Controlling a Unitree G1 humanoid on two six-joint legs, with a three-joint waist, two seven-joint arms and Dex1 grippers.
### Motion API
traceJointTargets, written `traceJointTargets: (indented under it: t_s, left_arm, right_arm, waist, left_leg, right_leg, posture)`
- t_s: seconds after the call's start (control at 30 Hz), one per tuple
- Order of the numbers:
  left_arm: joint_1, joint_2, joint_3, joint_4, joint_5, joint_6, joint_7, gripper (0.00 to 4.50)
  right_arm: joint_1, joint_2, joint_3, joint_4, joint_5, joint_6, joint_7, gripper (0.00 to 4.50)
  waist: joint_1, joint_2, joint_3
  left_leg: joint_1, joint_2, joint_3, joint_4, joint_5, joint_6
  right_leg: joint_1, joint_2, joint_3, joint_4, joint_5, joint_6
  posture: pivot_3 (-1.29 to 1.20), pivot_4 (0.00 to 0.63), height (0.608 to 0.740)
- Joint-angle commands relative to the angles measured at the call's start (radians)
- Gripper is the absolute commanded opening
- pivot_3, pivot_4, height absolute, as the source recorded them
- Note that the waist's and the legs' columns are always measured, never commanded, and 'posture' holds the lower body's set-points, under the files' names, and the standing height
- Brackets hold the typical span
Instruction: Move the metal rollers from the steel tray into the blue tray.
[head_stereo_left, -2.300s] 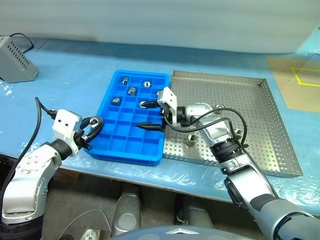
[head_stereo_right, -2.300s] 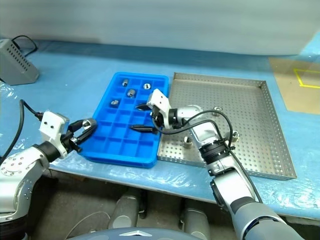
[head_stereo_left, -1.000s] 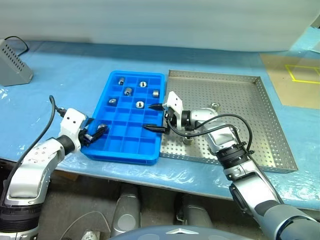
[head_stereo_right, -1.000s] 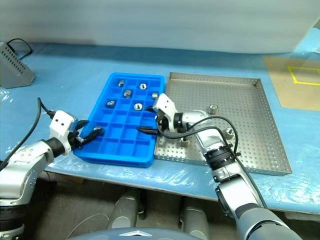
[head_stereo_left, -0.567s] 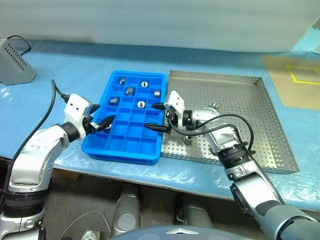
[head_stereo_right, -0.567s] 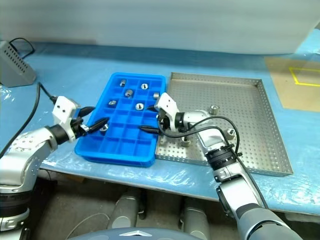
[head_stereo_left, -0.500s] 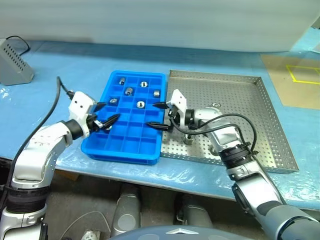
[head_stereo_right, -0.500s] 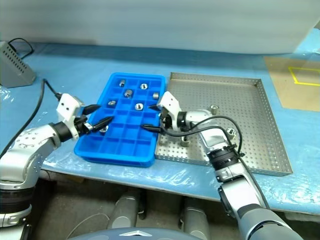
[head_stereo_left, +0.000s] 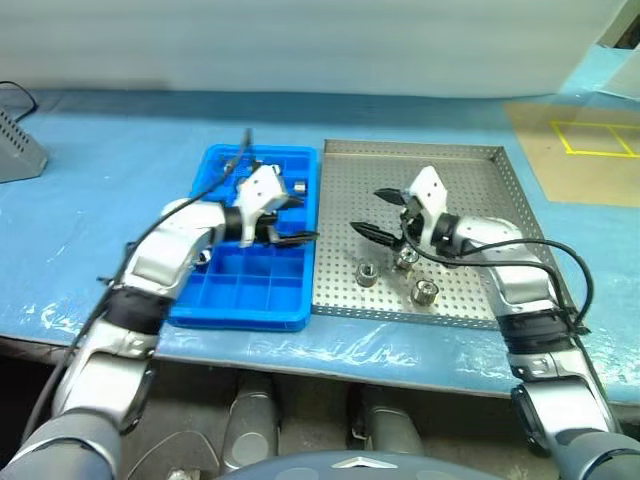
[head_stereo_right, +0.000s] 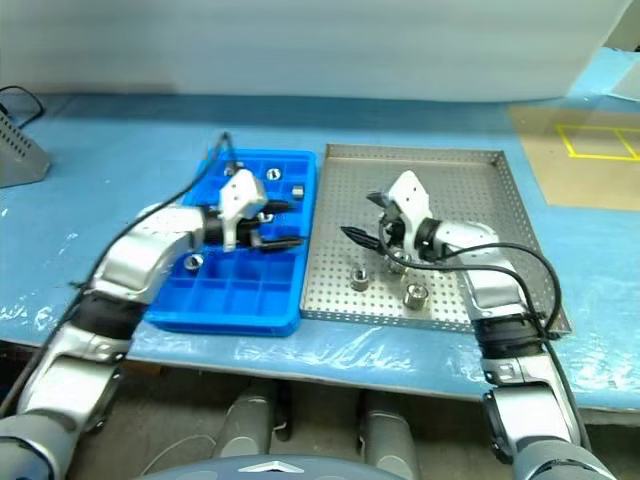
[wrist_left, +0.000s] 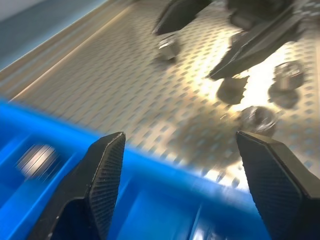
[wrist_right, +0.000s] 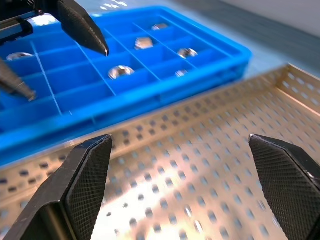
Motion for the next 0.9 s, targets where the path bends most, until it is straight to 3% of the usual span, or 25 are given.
traceJointTargets:
  t_s: [0.03, 0.27, 0.6, 0.9]
  left_arm:
    - [-0.069, -0.030, -0.082, 0.126, 0.060, -0.116, -0.114, 3.72]
    - [-0.160, -0.087, -0.217, 0.400, 0.205, -0.358, -0.289, 3.72]
    - [-0.286, -0.209, -0.203, 0.730, 0.318, -0.538, -0.257, 3.72]
    - [-0.295, -0.250, -0.219, 0.779, 0.363, -0.595, -0.324, 3.72]
  right_arm:
    - [0.067, -0.039, -0.050, -0.155, 0.058, 0.063, -0.006, 4.50]
    - [0.262, -0.097, -0.052, -0.415, 0.135, 0.200, -0.014, 4.50]
    - [0.338, -0.070, -0.035, -0.501, 0.139, 0.246, -0.127, 4.50]
    - [0.347, -0.079, -0.033, -0.491, 0.131, 0.241, -0.169, 4.50]
  waist:
    - [-0.017, 0.000, 0.000]
    - [-0.066, 0.001, -0.001]
    - [-0.088, 0.001, -0.002]
    - [-0.092, 0.001, -0.002]
  left_leg:
    - [0.000, 0.000, 0.000, 0.000, 0.000, 0.000]
    - [0.001, 0.000, 0.000, 0.000, -0.001, 0.002]
    - [0.015, -0.001, 0.000, 0.002, -0.002, 0.003]
    - [0.013, -0.001, 0.000, 0.001, -0.003, 0.005]
  right_leg:
    - [0.000, 0.000, 0.000, 0.000, 0.000, 0.000]
    - [0.001, 0.001, 0.000, -0.002, 0.000, 0.000]
    - [0.017, 0.000, 0.000, -0.004, -0.004, 0.008]
    - [0.016, 0.000, 0.000, -0.006, -0.002, 0.003]
  posture:
    - [-0.23, 0.150, 0.740]
    - [-0.35, 0.150, 0.740]
    - [-0.42, 0.150, 0.740]
    - [-0.44, 0.150, 0.740]
